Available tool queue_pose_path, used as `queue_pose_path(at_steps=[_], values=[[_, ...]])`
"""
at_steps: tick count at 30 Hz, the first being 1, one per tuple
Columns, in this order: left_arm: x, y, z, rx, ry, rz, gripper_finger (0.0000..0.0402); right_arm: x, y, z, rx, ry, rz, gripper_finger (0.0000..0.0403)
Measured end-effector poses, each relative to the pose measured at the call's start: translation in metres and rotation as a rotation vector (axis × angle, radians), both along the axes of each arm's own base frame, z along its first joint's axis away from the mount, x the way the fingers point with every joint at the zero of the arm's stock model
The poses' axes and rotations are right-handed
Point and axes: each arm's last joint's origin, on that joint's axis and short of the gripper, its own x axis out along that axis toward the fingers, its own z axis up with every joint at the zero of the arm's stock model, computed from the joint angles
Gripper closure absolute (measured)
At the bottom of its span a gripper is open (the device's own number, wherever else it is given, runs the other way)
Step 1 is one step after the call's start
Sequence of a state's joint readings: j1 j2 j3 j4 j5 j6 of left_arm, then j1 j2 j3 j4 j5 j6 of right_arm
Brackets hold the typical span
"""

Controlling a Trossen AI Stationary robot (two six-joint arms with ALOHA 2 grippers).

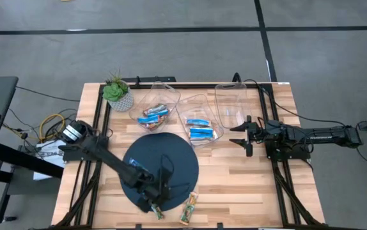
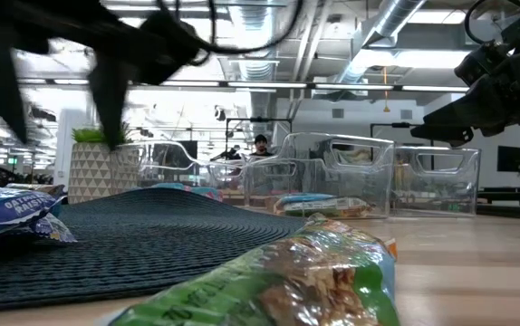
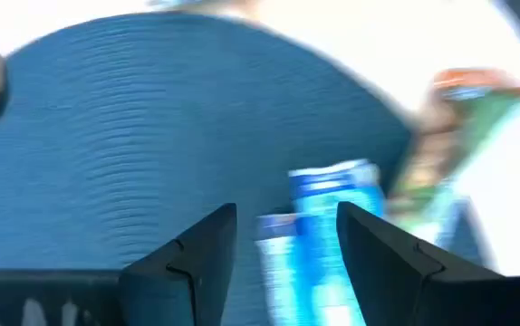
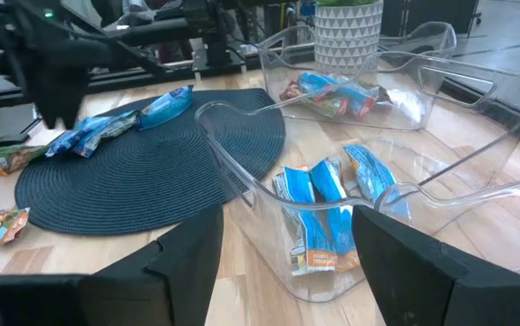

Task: Pick and place Granola Bars by type
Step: Put the yellow granola bar into the middle transparent bin

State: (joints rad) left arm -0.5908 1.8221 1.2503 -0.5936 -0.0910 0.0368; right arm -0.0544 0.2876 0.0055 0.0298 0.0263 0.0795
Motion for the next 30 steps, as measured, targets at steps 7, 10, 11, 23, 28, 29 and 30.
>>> queue_pose_path(at_steps=[7,10,11,23,28,29,30], values=[[-0.026,-0.041,0.002,-0.12,0.023,-0.037,0.0216,0.0,0.0,0.0,0.0,0.0,0.0,0.0163],[-0.036,-0.051,0.001,-0.118,0.029,-0.07,0.0216,0.0,0.0,0.0,0.0,0.0,0.0,0.0163],[-0.037,-0.053,0.0,-0.115,0.032,-0.079,0.0216,0.0,0.0,0.0,0.0,0.0,0.0,0.0163],[-0.036,-0.066,-0.021,-0.033,-0.016,-0.123,0.0216,0.0,0.0,0.0,0.0,-0.005,0.0,0.0163],[-0.034,-0.068,-0.023,-0.012,-0.053,-0.13,0.0216,0.0,0.0,0.0,0.0,0.0,0.0,0.0163],[-0.033,-0.067,-0.023,-0.008,-0.053,-0.126,0.0216,0.0,0.0,0.0,0.0,0.0,0.0,0.0163],[-0.033,-0.066,-0.023,-0.005,-0.053,-0.123,0.0216,0.0,0.0,0.0,0.0,-0.001,0.0,0.0163]])
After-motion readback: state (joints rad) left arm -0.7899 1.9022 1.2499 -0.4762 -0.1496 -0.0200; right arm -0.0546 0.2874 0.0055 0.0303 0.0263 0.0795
